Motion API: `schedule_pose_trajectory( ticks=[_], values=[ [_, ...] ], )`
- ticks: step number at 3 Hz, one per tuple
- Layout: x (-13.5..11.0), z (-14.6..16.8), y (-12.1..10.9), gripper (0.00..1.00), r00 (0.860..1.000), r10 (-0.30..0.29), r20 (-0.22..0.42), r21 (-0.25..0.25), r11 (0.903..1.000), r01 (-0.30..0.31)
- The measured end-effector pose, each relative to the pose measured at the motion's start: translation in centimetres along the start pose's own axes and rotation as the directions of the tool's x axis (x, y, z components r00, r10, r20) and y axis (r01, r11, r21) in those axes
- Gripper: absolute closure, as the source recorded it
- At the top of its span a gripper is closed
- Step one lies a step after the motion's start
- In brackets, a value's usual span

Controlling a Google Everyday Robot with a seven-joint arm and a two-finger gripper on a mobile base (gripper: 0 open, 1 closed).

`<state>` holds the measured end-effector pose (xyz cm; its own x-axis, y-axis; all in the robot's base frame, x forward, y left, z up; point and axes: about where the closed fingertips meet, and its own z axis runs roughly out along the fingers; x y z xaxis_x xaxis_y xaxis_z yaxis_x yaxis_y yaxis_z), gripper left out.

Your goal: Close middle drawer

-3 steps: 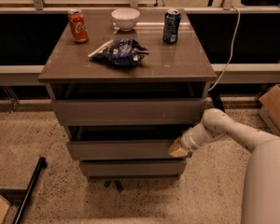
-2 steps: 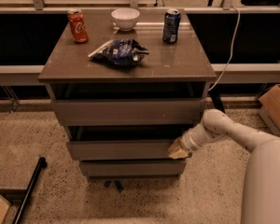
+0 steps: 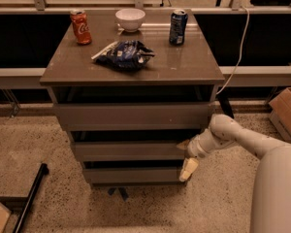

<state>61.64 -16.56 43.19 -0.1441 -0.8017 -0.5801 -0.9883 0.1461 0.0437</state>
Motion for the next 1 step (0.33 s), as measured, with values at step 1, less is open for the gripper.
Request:
schedule_pose_trajectory(
  ticks=[1],
  values=[
    [0.0, 0.0, 0.0, 0.0, 1.0, 0.0, 0.0, 0.0, 1.0, 0.0]
  ],
)
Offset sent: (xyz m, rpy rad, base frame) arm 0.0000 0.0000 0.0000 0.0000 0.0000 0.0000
